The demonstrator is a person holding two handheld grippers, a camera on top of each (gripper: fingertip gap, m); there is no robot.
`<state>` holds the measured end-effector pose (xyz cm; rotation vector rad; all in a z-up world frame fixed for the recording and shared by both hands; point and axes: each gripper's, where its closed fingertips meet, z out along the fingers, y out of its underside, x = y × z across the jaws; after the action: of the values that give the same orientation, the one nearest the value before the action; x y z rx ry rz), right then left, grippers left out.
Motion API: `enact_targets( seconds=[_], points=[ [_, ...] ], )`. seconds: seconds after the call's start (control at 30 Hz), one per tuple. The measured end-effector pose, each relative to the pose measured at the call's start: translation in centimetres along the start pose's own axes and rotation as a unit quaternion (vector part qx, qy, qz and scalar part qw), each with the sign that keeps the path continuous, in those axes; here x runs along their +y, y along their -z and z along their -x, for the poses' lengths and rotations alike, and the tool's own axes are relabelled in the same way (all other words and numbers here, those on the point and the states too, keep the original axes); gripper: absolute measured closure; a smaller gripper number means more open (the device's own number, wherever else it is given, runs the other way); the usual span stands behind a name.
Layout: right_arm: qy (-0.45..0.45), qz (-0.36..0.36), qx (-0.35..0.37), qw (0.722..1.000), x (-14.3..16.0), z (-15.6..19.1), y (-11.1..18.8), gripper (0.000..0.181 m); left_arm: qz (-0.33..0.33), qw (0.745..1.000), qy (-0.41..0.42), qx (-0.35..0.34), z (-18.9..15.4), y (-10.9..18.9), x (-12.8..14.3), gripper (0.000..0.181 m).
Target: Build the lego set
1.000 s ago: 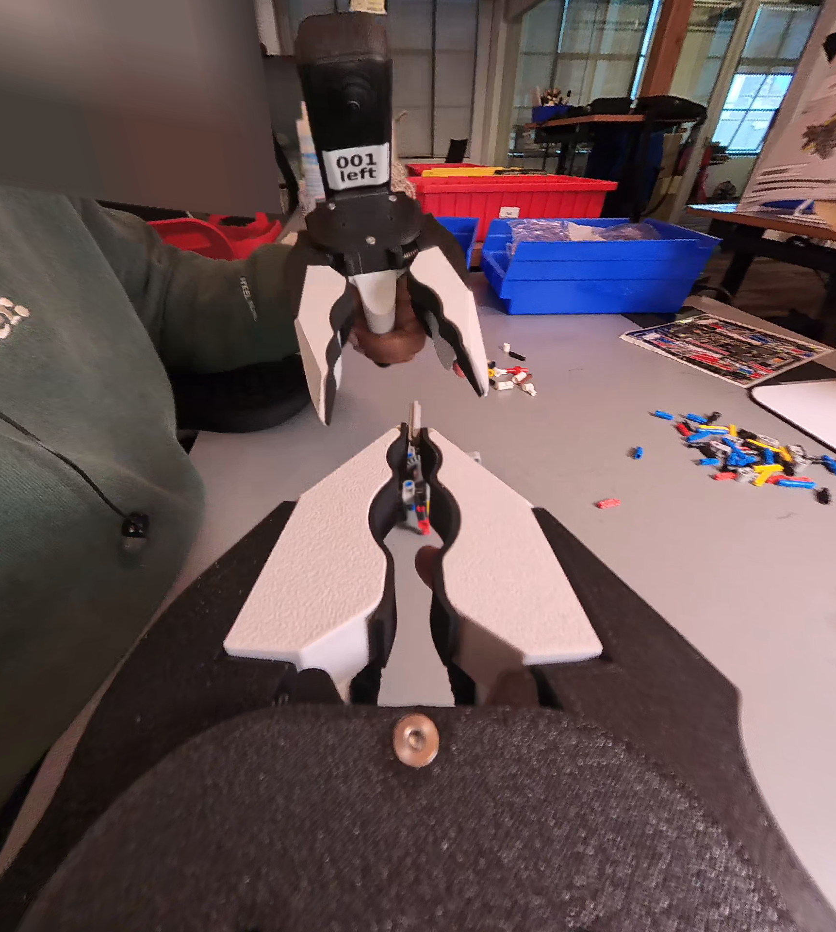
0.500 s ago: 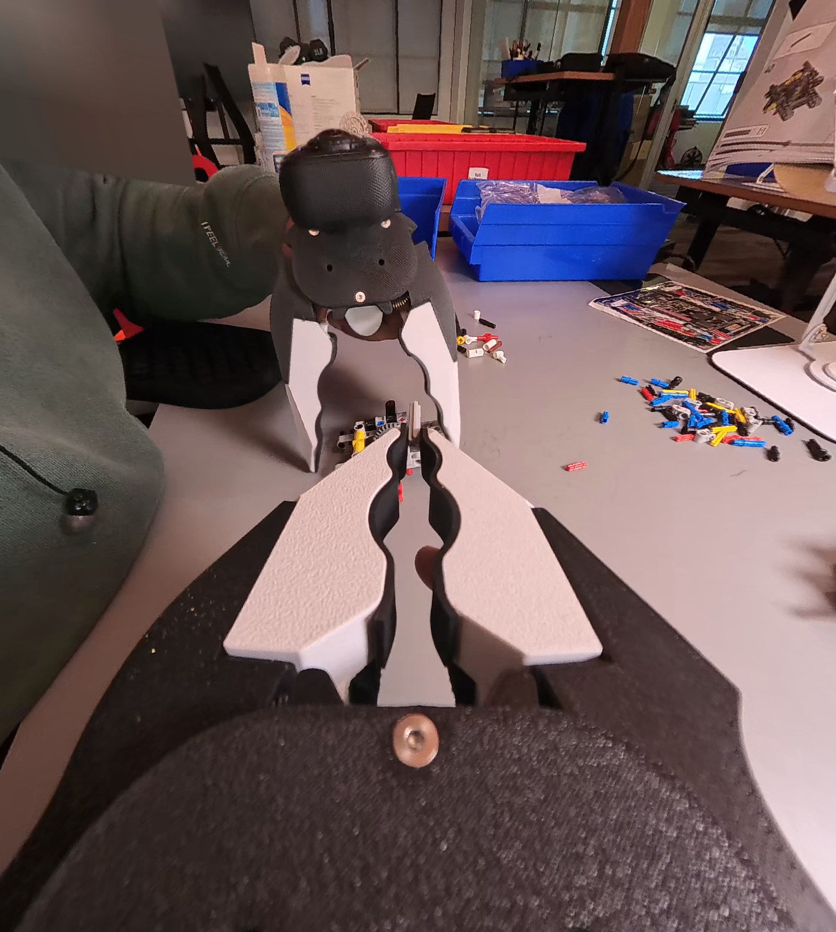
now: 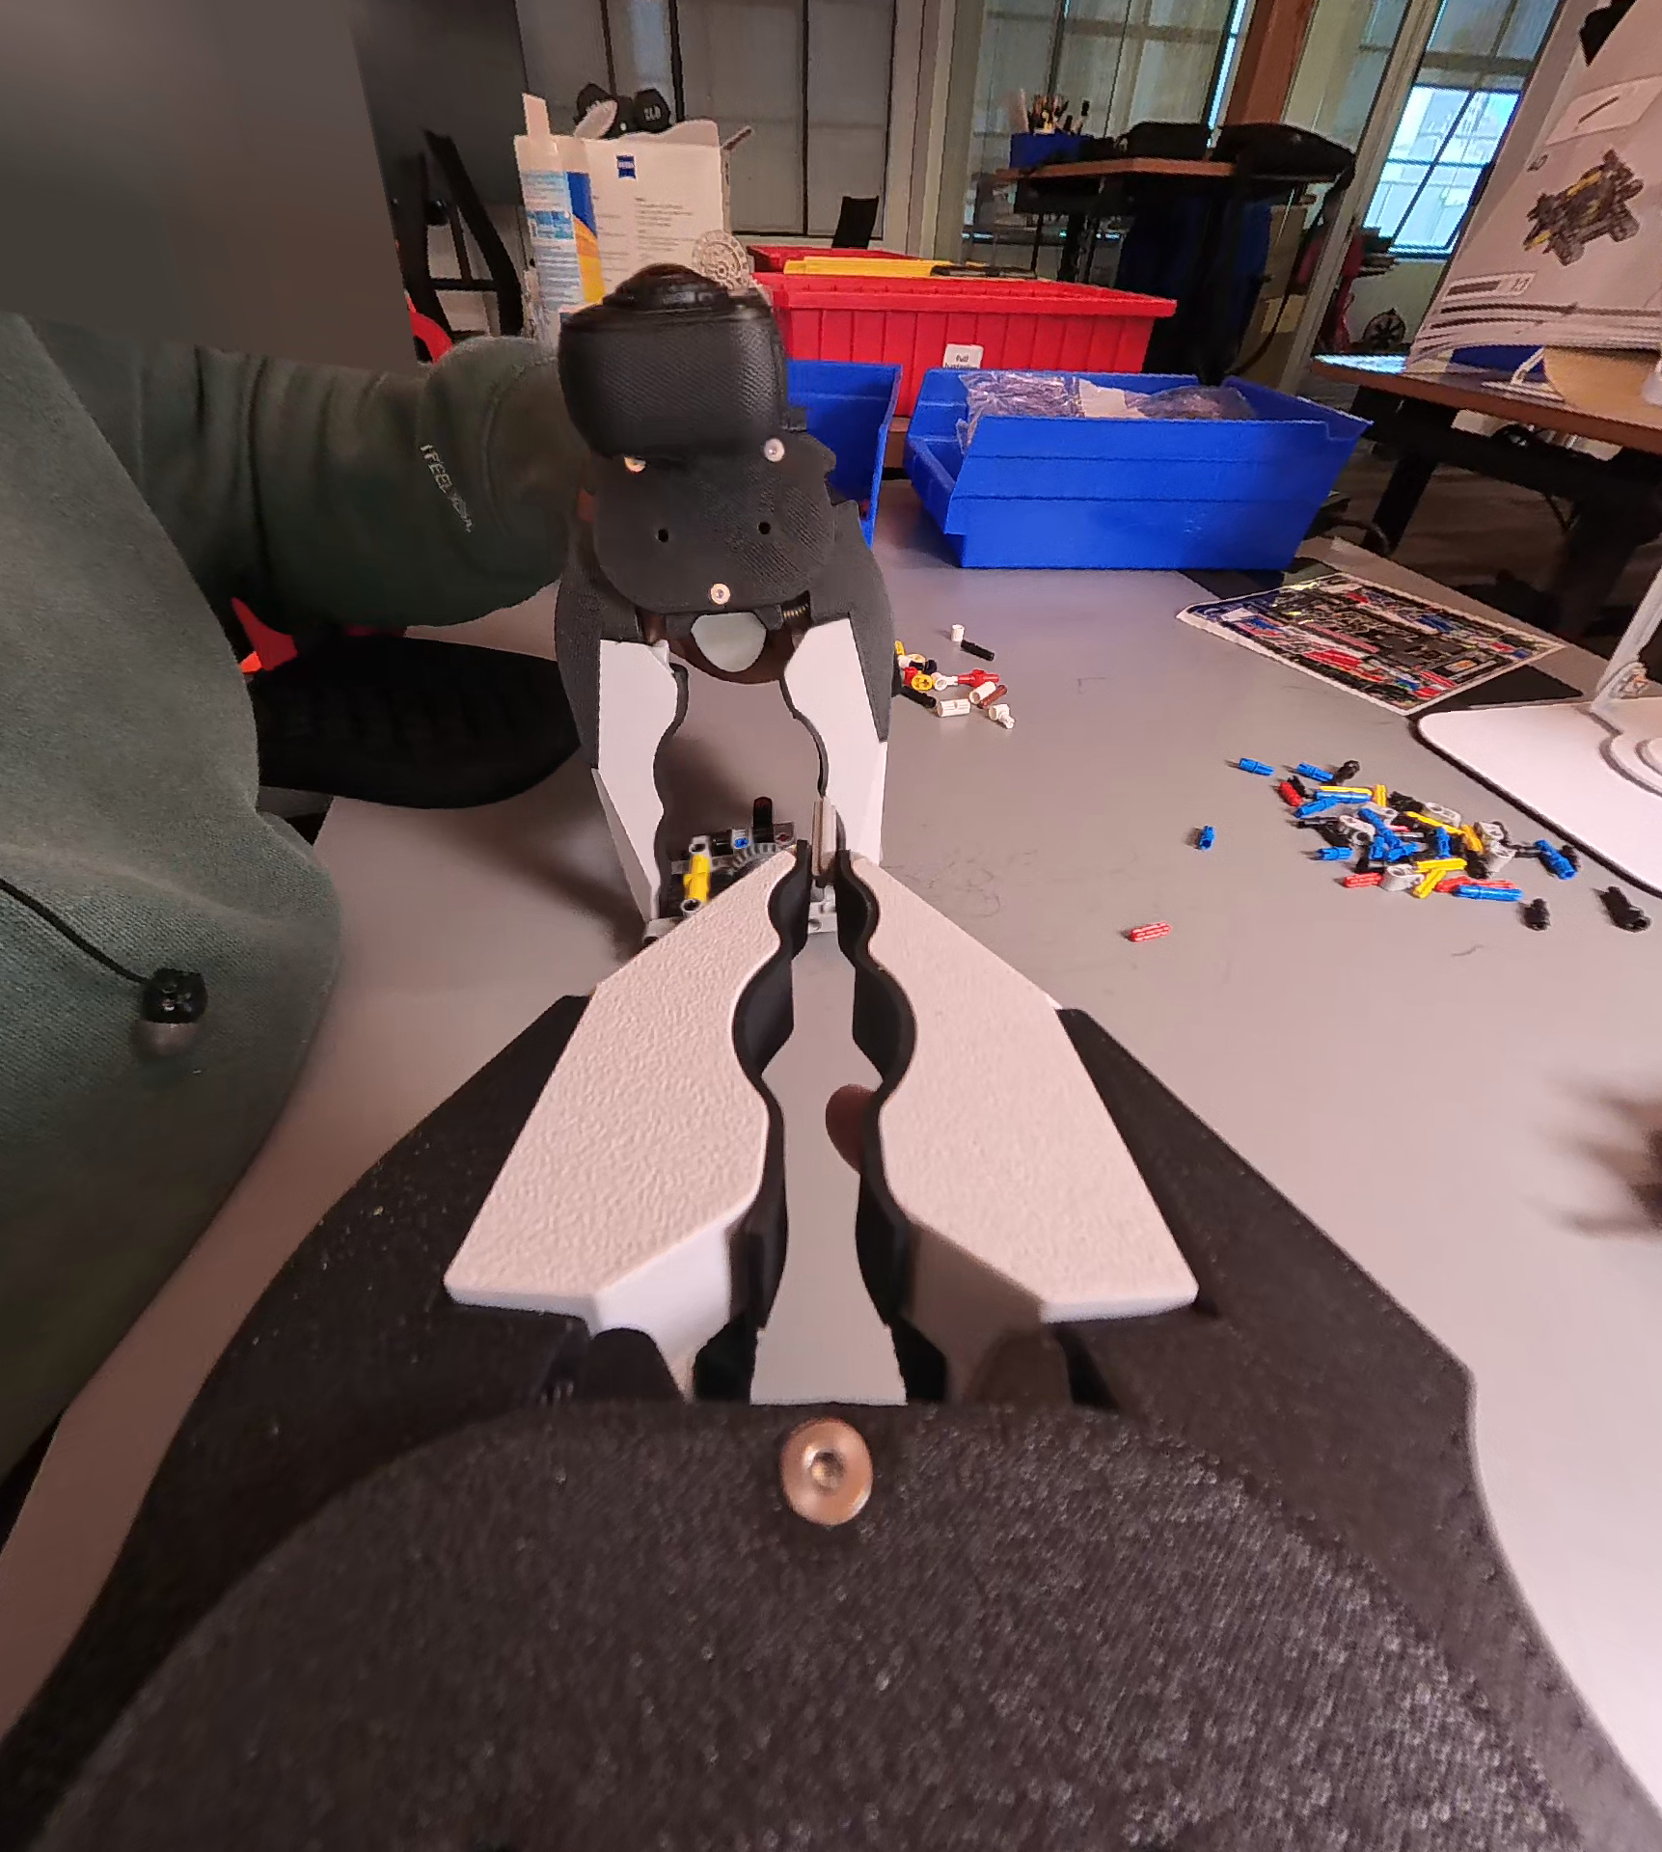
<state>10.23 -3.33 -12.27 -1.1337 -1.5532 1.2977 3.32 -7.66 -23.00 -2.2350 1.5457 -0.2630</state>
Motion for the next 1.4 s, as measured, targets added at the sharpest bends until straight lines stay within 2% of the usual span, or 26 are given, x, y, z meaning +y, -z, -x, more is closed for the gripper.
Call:
enact_targets(
  seconds=[0.13, 0.23, 0.33, 0.4, 0.53, 0.63, 0.97, 1.2, 1.4],
  points=[
    [-0.001, -0.004, 0.001, 1.000, -0.1, 0.0, 0.0, 0.178, -0.047, 0.999, -0.007, -0.021, 0.4, 0.5, -0.6, 0.113],
    [-0.001, -0.018, 0.000, 1.000, -0.6, 0.1, 0.1, 0.178, -0.157, 0.987, 0.001, -0.025, 0.5, 2.4, -2.6, 0.112],
    [0.003, -0.029, -0.013, 0.999, -1.1, 0.7, 0.1, 0.178, -0.312, 0.950, -0.016, -0.025, -0.3, 5.4, -5.4, 0.113],
    [0.007, -0.035, -0.023, 0.999, -1.5, 1.3, -0.1, 0.178, -0.393, 0.918, -0.031, -0.033, -0.7, 7.4, -6.6, 0.114],
    [0.008, -0.052, -0.040, 0.998, -2.3, 2.2, -0.4, 0.178, -0.482, 0.874, -0.054, -0.042, -1.6, 9.6, -7.6, 0.114],
    [0.006, -0.067, -0.050, 0.996, -3.0, 2.7, -0.4, 0.178, -0.504, 0.860, -0.067, -0.044, -2.0, 10.3, -7.8, 0.114],
    [0.017, -0.080, -0.063, 0.995, -4.5, 3.9, -0.9, 0.178, -0.538, 0.837, -0.087, -0.044, -2.3, 10.9, -7.6, 0.114],
    [0.022, -0.066, -0.064, 0.996, -5.6, 4.3, -1.3, 0.179, -0.543, 0.835, -0.081, -0.038, -2.1, 10.8, -7.4, 0.114],
    [0.067, -0.023, -0.074, 0.995, -6.2, 4.8, -1.8, 0.178, -0.538, 0.838, -0.084, -0.029, -2.3, 10.5, -7.2, 0.114]
  ],
)
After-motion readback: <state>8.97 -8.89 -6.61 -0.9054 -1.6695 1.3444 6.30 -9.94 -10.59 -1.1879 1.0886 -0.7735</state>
